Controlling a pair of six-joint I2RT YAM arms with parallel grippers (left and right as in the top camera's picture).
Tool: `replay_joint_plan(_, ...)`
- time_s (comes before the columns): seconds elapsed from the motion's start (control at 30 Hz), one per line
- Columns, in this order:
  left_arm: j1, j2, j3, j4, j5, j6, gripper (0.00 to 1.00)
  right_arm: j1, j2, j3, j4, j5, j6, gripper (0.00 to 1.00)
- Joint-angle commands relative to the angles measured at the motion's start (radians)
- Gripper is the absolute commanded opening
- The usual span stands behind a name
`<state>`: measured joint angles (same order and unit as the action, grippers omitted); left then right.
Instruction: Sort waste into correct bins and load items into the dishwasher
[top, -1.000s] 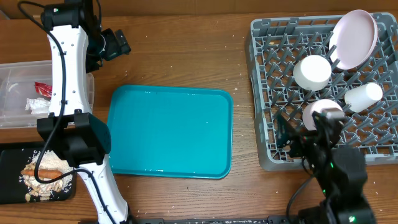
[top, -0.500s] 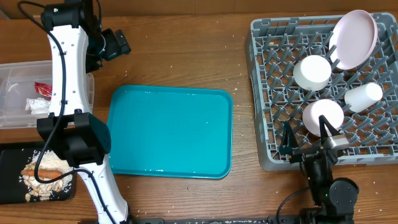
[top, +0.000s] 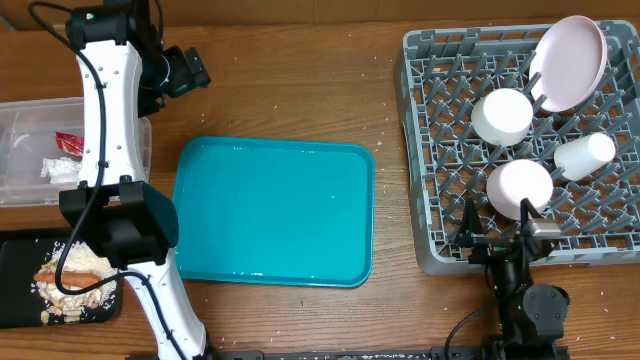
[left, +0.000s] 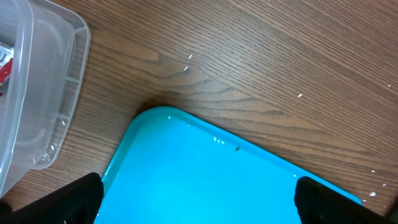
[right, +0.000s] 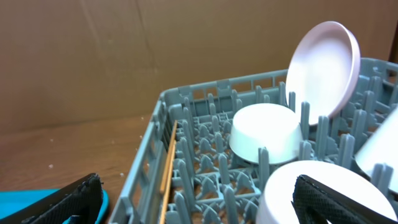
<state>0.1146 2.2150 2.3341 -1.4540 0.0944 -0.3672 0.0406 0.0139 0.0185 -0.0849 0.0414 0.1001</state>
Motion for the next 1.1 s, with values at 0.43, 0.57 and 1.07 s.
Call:
replay_joint_plan(0.43,-0.005,0.0,0.0,0.0,0.006,-0.007,1.0,-0.002,-0.011,-0.01,0.005,0.012,-0.022,1.0)
replay_joint_plan(0.57,-0.005,0.0,0.0,0.0,0.007,-0.007,1.0,-0.002,-0.011,-0.01,0.005,0.012,-0.022,1.0)
replay_joint_plan(1.07,-0.005,0.0,0.0,0.0,0.007,-0.007,1.0,-0.002,-0.011,-0.01,0.005,0.012,-0.022,1.0)
